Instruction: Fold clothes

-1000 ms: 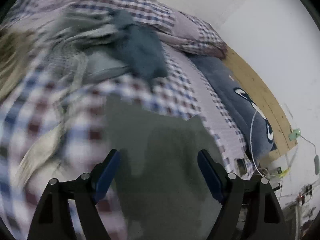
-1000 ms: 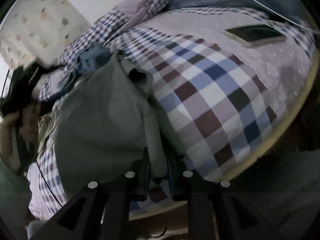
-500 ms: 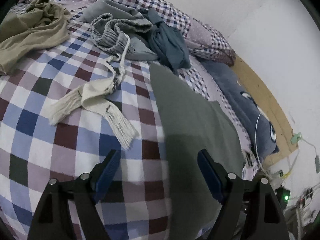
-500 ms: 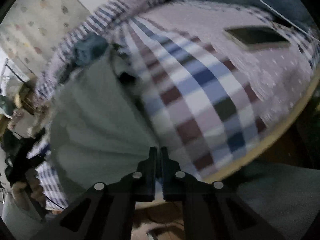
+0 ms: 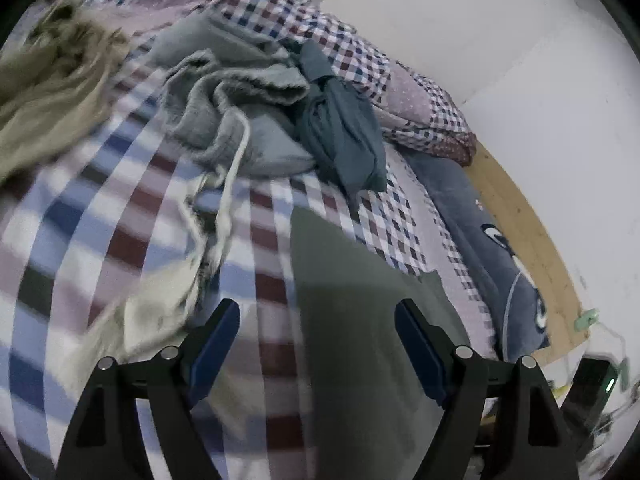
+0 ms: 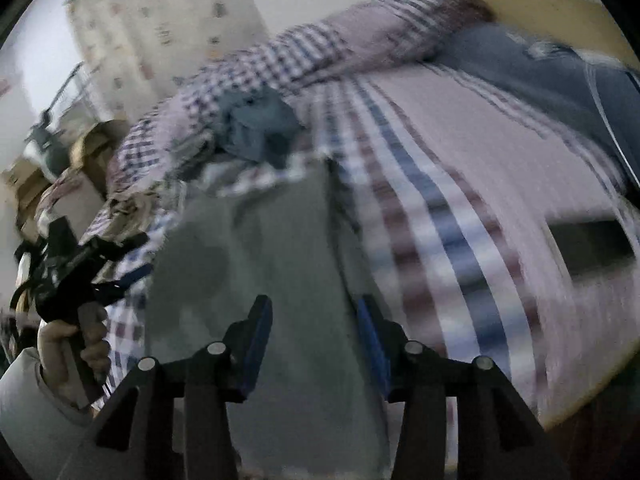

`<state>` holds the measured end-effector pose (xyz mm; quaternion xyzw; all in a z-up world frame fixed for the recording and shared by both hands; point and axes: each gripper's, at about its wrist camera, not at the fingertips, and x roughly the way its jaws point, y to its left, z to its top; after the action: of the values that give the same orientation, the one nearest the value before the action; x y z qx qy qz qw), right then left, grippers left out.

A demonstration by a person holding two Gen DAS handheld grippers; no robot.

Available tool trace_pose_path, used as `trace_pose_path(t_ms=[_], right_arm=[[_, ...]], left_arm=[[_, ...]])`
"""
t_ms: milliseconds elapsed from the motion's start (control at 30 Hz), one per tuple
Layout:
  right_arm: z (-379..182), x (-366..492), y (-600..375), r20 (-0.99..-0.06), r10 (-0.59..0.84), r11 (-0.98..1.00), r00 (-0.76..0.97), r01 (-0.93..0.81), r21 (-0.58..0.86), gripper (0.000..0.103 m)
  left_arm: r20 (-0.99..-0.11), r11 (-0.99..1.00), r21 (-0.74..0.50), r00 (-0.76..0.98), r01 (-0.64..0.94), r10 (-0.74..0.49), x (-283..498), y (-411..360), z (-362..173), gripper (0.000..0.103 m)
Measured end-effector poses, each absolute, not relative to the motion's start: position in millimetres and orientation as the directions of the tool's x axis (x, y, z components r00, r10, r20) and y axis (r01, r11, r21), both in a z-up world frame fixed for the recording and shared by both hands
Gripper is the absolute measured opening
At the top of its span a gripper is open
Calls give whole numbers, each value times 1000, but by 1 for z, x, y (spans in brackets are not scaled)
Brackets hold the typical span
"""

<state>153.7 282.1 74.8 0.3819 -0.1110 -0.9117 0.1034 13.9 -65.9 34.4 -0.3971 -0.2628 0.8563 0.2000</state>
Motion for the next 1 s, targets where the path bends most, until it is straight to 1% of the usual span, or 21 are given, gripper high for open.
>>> trace_pose_path(t_ms=[200, 300, 333, 367, 400, 467, 533, 667, 733, 767, 800, 833, 933, 1000], right_arm=[[85, 55, 267, -671, -328, -945, -666, 213, 250, 48], [79, 11, 271, -678, -351, -937, -647, 234, 261, 48], [75, 1, 275, -678, -361, -932, -640, 234, 276, 48], [72, -8, 279, -678, -372, -928, -634, 234, 290, 48], [69, -15, 285, -675, -389, -920, -627, 225, 321, 48], [62, -26, 295, -671, -422, -902, -610, 207, 378, 48], [54, -40, 290, -699, -417, -906, -581, 204, 371, 47], [34, -55, 279, -754, -396, -918, -524, 219, 329, 44], [23, -61, 276, -779, -384, -923, -495, 216, 318, 29], [20, -64, 275, -784, -383, -924, -488, 217, 316, 26], [18, -66, 274, -782, -392, -920, -484, 226, 321, 16], [22, -65, 273, -771, -402, -915, -493, 238, 325, 9], [40, -61, 271, -717, -434, -901, -545, 281, 332, 6], [61, -55, 269, -658, -458, -889, -598, 317, 330, 6]], left_arm=[[-571, -785, -602, -607, -149, 553, -18, -56, 33, 83], [-581, -785, -604, -598, -138, 552, -33, -52, 27, 78], [-587, -788, -601, -595, -135, 549, -38, -50, 25, 74], [-593, -791, -597, -592, -132, 547, -43, -48, 24, 66], [-599, -794, -593, -587, -131, 544, -47, -46, 23, 61], [-611, -802, -586, -587, -117, 532, -53, -44, 21, 45], [-611, -802, -589, -592, -102, 525, -55, -45, 21, 38], [-636, -819, -566, -583, -93, 506, -60, -40, 16, 18], [-631, -815, -572, -587, -91, 508, -60, -41, 13, 9], [-618, -805, -587, -595, -87, 514, -59, -44, 12, 7], [-600, -791, -607, -608, -78, 520, -57, -48, 11, 6], [-580, -775, -628, -623, -67, 524, -55, -52, 11, 6], [-533, -741, -671, -673, -32, 512, -49, -66, 9, 5], [-535, -731, -682, -675, -9, 507, -50, -71, 3, 5]])
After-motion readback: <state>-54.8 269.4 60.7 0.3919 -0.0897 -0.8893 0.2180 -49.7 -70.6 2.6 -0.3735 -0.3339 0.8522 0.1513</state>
